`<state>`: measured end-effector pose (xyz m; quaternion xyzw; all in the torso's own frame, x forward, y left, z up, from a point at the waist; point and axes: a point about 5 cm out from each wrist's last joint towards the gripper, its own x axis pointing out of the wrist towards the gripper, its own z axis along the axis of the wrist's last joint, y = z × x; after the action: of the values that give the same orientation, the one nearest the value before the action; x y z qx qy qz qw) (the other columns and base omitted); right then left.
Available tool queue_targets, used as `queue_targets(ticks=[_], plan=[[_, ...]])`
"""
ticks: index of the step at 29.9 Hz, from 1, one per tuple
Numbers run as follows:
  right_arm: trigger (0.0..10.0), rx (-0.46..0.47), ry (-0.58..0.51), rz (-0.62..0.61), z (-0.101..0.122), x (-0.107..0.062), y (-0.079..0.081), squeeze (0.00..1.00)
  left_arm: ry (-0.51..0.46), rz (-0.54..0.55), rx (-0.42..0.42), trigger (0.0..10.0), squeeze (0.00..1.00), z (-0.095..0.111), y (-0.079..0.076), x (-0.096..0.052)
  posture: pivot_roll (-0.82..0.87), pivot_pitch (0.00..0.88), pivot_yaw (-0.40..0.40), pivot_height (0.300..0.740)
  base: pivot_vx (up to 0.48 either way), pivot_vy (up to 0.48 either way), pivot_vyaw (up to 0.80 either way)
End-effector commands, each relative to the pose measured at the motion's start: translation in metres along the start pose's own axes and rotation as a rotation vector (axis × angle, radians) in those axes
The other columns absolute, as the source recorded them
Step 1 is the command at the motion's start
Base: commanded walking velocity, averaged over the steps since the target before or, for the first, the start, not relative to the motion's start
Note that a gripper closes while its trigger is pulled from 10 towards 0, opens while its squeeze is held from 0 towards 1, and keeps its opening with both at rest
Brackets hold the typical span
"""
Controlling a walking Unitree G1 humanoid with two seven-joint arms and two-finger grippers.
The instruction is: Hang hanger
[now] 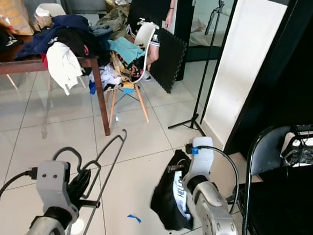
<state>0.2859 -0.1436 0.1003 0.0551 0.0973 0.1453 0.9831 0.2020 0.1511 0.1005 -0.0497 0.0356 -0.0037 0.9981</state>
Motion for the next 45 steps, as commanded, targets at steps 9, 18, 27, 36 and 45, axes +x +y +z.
queue_targets(ticks=[9, 18, 27, 36, 45], plan=[[10.0, 0.006, 0.010, 0.068, -0.001, 0.004, 0.005, 0.00, 0.020, -0.004, -0.013, 10.0, 0.00, -0.005, -0.006, 0.008, 0.00, 0.000, -0.045, 0.740, 0.000, 0.000, 0.00], [10.0, -0.023, -0.002, 0.054, -0.002, -0.003, 0.001, 0.00, 0.004, -0.011, 0.009, 10.0, 0.00, -0.002, 0.000, 0.005, -0.02, 0.000, -0.012, 0.740, 0.000, 0.000, 0.00], [10.0, 0.004, -0.010, 0.077, -0.002, -0.005, 0.006, 0.00, 0.002, -0.007, -0.005, 10.0, 0.00, -0.002, -0.002, 0.002, -0.01, 0.000, -0.014, 0.740, 0.000, 0.000, 0.00], [10.0, 0.044, -0.008, 0.096, -0.001, -0.003, 0.007, 0.00, 0.006, 0.014, -0.008, 10.0, 0.00, -0.001, 0.001, 0.004, 0.01, 0.000, -0.022, 0.740, 0.000, 0.000, 0.00], [10.0, 0.134, -0.051, 0.008, -0.007, -0.006, -0.032, 0.00, 0.080, 0.092, -0.051, 10.0, 0.00, -0.030, 0.040, -0.010, 0.03, 0.000, -0.033, 0.740, 0.000, 0.000, 0.00]])
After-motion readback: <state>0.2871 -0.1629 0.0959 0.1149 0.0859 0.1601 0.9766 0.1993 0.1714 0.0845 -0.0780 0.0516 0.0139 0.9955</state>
